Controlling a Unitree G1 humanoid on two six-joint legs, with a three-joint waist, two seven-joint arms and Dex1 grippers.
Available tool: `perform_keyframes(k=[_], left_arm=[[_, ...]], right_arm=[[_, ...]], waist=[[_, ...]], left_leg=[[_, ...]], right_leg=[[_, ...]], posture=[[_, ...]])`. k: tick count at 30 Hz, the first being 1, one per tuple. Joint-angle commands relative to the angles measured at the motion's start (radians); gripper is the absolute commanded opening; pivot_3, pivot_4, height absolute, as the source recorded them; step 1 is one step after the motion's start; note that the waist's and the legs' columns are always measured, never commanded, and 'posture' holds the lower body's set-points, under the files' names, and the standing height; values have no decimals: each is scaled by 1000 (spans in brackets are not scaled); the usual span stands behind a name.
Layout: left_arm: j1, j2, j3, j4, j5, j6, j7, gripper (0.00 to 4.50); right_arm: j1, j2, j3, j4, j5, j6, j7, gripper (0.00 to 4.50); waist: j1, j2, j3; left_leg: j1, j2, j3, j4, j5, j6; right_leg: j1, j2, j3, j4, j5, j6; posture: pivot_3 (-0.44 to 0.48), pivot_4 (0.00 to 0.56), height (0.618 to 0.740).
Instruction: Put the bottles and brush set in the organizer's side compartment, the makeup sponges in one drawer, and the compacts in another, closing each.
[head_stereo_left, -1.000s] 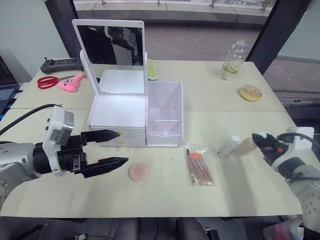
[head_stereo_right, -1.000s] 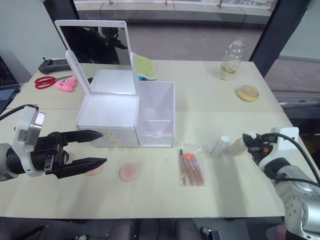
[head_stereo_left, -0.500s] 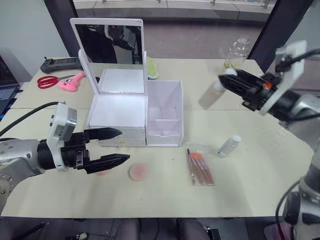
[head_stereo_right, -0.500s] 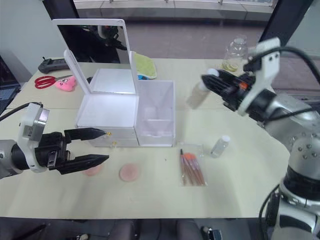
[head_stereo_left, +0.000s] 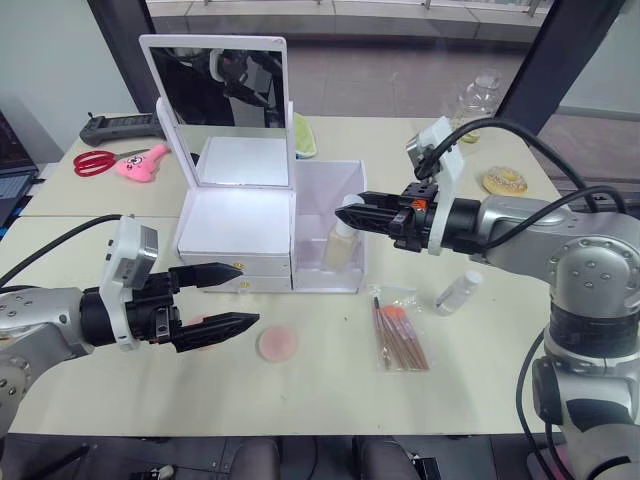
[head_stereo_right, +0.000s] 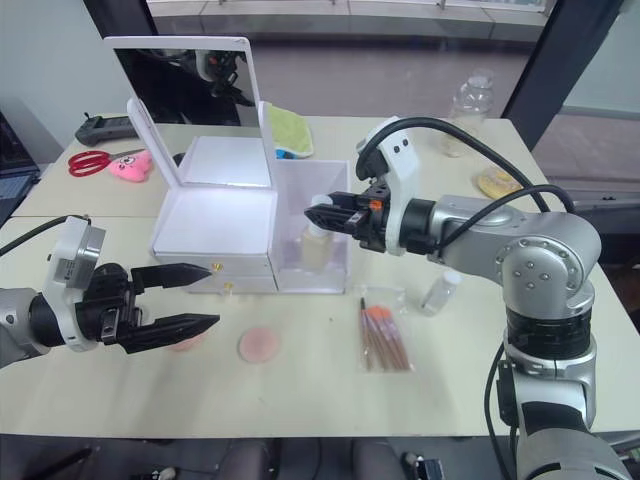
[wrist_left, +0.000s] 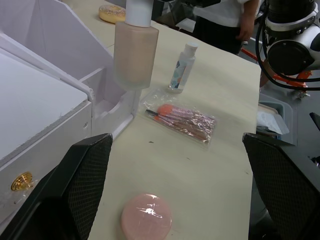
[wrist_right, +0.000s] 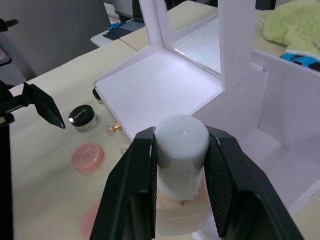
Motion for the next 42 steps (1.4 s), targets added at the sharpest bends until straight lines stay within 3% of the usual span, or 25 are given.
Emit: perform_keyframes(k=[1, 18, 34, 42], left_arm=[[17, 2, 60, -43, -32, -3, 15, 4500], [61, 19, 123, -67, -76, 4, 47, 4500], [56, 28, 117, -61, -91, 0, 65, 4500], [53, 29, 112, -58, -88, -2, 66, 4500]], right_arm=[[-22, -10, 47, 26, -120, -110, 85, 999], [123, -10, 159, 174, -454, -384, 361, 999], [157, 16, 177, 229, -572, -404, 427, 999], [145, 15, 135, 189, -563, -387, 427, 3598]], waist=[[-3, 0, 0], [0, 0, 0], [4, 0, 0], [1, 0, 0]], left_leg=[[0, 0, 0, 0, 0, 0], [0, 0, 0, 0, 0, 0], [0, 0, 0, 0, 0, 0], [0, 0, 0, 0, 0, 0]], right_leg=[[0, 0, 0, 0, 0, 0], [-1, 0, 0, 0, 0, 0], [0, 0, 0, 0, 0, 0], [0, 0, 0, 0, 0, 0]], posture=[[0, 150, 740], [0, 150, 740], [0, 150, 740], [0, 150, 740]])
